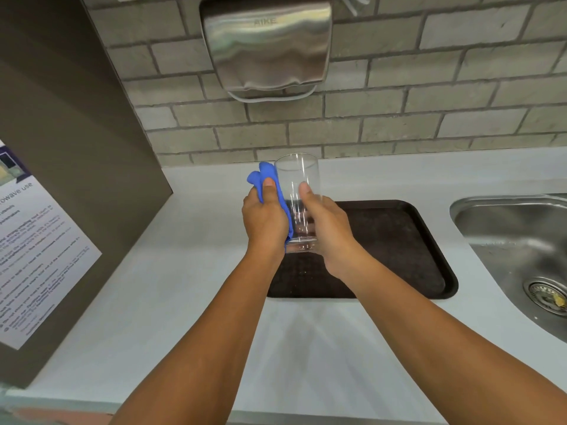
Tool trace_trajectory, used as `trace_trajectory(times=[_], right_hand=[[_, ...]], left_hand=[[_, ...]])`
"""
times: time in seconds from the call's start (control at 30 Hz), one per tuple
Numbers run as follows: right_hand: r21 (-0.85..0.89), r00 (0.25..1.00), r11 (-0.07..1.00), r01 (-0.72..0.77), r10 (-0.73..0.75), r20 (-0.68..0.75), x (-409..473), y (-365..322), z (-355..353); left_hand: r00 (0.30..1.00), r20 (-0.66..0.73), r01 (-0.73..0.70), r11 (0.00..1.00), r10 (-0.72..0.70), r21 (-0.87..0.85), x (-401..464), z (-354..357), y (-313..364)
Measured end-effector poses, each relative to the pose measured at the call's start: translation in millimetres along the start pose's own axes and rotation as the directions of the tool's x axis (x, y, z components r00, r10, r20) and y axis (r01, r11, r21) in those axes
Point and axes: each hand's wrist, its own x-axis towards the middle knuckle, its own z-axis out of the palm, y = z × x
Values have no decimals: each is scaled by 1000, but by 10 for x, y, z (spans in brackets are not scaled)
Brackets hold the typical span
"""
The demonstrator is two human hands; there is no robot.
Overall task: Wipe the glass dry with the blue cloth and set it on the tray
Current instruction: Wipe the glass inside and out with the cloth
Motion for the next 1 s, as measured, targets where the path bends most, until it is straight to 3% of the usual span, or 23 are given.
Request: trace_trajectory(times=[0.1,0.2,0.23,0.3,0.37,0.43,0.53,0.6,0.67,0.73,0.77,0.83,0.9,1.0], right_hand=[[-64,1000,998,17,-19,-23,15,9,18],[16,1000,1000,-1,1,-13,5,6,-22],[69,1000,997,-23,23,8,-6,1,-44],[173,997,983,-67,58,59,-18,-15,-75],[236,990,967,-90,62,125,-24,-31,-96],[252,986,962,-101,62,156,-16,-23,-100],[243,991,965,-101,77,106,-16,10,-107],[240,992,966,-101,80,96,-9,26,-112],[251,988,962,-109,78,131,-9,21,-138],[274,980,953,-128,80,180,-3,10,-167],[285,976,948,-138,80,204,1,-2,-177],[311,967,938,-152,75,245,0,-20,-184],[326,963,932,-157,71,260,3,-13,-192],[305,971,941,-147,78,228,-23,56,-164]], left_hand=[[996,5,-87,995,87,55,-27,29,-33],[975,26,-221,966,220,133,-72,-5,2],[978,44,-207,970,203,127,-71,-27,1],[993,105,44,999,-43,-4,-31,-64,-5],[921,241,347,926,-307,-149,-16,-101,-38],[896,277,399,902,-347,-164,-18,-111,-83],[953,189,255,964,-237,-80,-54,-86,-70],[989,151,-8,1000,6,16,-106,-74,-58],[947,175,-295,946,270,136,-167,-76,-33],[917,192,-380,913,350,148,-161,-61,-21],[938,173,-321,940,300,111,-134,-55,-20],[989,150,20,999,-13,-43,-51,-56,17],[928,228,339,923,-295,-182,-8,-68,23],[907,234,393,903,-350,-173,17,-81,-27]])
